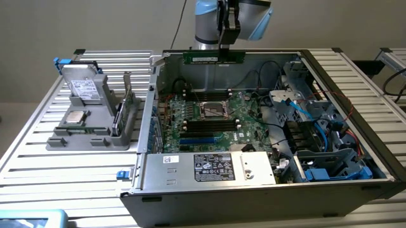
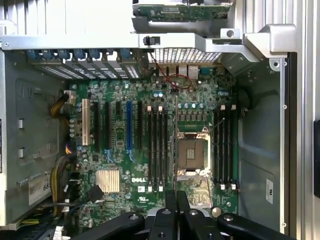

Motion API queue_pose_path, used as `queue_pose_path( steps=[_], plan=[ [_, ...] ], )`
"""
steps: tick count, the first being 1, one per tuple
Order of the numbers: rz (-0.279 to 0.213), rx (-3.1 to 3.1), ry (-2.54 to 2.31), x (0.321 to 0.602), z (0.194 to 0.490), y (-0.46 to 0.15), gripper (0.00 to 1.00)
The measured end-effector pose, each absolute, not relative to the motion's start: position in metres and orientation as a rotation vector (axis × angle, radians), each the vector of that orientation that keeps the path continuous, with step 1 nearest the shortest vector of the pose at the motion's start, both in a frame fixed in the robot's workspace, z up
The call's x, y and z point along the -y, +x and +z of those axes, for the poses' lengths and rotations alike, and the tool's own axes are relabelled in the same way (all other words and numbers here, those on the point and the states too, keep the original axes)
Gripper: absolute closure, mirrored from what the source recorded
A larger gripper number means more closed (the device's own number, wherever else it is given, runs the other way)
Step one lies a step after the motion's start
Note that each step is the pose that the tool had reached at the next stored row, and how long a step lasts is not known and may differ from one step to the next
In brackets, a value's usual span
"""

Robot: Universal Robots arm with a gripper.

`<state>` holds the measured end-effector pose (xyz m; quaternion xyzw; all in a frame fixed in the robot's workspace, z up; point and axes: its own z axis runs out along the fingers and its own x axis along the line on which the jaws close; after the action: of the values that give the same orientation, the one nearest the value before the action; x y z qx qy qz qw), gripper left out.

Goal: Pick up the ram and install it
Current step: 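Insert the ram into the slot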

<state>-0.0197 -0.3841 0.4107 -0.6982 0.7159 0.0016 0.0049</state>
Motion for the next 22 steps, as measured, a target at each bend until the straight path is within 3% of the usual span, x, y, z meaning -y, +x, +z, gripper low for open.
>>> queue_pose_path(
  steps=[22],
  plan=[
    [-0.018,-2.25,-2.203,0.384,0.373,-0.018,0.88]
  ],
)
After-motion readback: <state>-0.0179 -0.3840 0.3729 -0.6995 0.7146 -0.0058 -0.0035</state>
